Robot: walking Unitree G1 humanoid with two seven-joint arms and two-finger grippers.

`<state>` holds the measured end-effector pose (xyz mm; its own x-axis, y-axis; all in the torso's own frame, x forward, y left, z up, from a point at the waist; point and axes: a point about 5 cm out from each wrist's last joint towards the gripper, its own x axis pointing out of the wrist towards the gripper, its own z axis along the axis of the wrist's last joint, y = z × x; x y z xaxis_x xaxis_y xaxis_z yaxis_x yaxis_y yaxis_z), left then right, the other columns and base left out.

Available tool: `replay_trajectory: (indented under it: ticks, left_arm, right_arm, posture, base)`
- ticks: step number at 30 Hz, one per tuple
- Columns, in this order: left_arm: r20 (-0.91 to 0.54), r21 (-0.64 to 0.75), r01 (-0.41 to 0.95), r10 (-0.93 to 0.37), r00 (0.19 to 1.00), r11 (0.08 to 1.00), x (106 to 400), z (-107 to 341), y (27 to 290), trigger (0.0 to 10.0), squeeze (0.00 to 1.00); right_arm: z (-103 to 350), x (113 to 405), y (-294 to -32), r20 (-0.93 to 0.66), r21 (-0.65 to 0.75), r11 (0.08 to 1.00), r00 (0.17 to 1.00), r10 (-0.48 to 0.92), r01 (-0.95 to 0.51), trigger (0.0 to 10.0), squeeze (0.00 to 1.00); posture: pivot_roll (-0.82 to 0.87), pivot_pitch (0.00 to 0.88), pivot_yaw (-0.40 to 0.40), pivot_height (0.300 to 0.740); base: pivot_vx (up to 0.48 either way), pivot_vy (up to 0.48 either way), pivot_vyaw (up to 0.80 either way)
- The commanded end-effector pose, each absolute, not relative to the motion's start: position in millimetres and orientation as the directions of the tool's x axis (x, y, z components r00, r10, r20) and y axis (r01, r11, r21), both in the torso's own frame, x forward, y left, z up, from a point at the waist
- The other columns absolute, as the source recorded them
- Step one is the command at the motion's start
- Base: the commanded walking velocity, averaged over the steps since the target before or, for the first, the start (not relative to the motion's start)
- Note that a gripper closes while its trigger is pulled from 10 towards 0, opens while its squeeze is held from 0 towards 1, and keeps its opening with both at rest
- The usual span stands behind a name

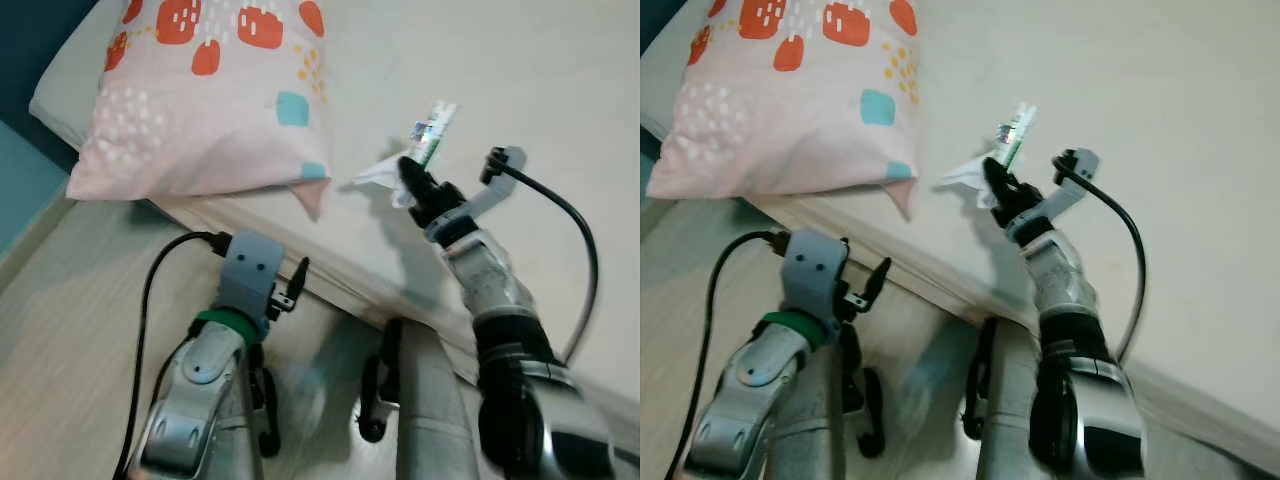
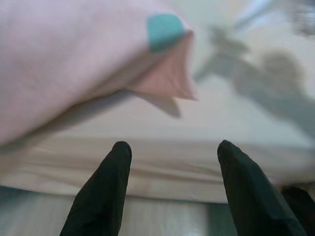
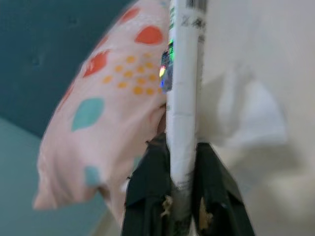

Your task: Clean up the room

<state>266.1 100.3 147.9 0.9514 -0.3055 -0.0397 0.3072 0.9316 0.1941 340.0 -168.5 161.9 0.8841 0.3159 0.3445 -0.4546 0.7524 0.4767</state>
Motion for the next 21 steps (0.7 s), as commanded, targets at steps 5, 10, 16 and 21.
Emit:
replay_trajectory:
  ticks: [5,10,16,21]
  left_arm:
    - [-0.026,0.193,0.322,-0.323,0.946,0.927,278,145,99,10.0,0.0]
    - [-0.019,0.163,0.296,-0.297,0.955,0.941,285,146,108,10.0,0.0]
    - [-0.042,0.1,0.232,-0.229,0.972,0.967,286,139,120,10.0,0.0]
    - [-0.061,0.035,0.145,-0.143,0.988,0.989,291,131,133,10.0,0.0]
  right_arm:
    - [162,318,-172,0.33,0.095,0.946,0.907,0.263,-0.309,10.0,0.0]
    - [144,304,-177,0.285,-0.016,0.985,0.944,0.17,-0.173,10.0,0.0]
    - [135,290,-192,0.261,-0.094,0.994,0.963,0.074,-0.051,10.0,0.0]
    - [136,293,-200,0.287,-0.102,0.995,0.958,0.021,0.009,10.0,0.0]
  posture:
    - [0.0,0.122,0.055,0.6]
    - [-0.02,0.081,0.053,0.6]
    - [-0.03,0.039,0.047,0.6]
    - [-0.03,0.003,0.033,0.624]
  base:
    - [0.0,0.0,0.0]
    - [0.0,0.0,0.0]
    - [0.0,0.0,0.0]
    - [0.0,0.0,0.0]
